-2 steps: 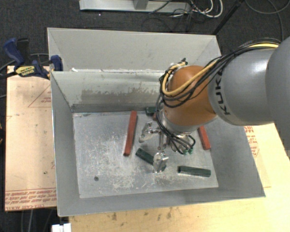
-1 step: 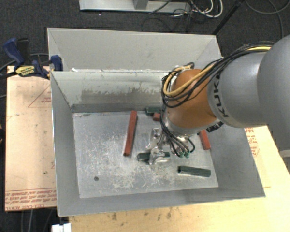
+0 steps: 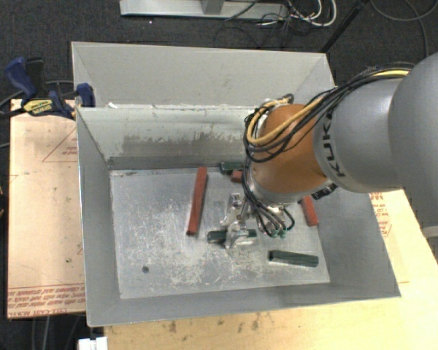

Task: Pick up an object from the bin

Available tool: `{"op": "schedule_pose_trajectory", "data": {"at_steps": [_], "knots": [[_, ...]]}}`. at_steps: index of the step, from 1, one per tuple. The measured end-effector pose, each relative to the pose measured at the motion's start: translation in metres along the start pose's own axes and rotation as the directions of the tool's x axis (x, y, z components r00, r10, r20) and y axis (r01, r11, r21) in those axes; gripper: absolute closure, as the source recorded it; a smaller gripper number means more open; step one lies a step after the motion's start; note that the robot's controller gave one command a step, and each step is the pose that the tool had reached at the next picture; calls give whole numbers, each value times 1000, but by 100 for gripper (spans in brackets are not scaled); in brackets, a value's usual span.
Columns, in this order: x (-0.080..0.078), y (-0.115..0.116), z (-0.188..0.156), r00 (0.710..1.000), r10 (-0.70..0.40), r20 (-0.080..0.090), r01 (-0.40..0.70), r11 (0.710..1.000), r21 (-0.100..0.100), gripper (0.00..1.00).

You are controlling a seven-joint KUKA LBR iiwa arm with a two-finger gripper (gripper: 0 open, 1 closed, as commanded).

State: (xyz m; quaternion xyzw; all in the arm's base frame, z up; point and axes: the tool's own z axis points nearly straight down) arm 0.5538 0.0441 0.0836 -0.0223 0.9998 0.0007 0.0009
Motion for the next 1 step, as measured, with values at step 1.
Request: {"op": "schedule_pose_trajectory", "data": {"at_steps": [1], "knots": [[-2,-11,-158,999,-38,4,38,999,1,100]]}}
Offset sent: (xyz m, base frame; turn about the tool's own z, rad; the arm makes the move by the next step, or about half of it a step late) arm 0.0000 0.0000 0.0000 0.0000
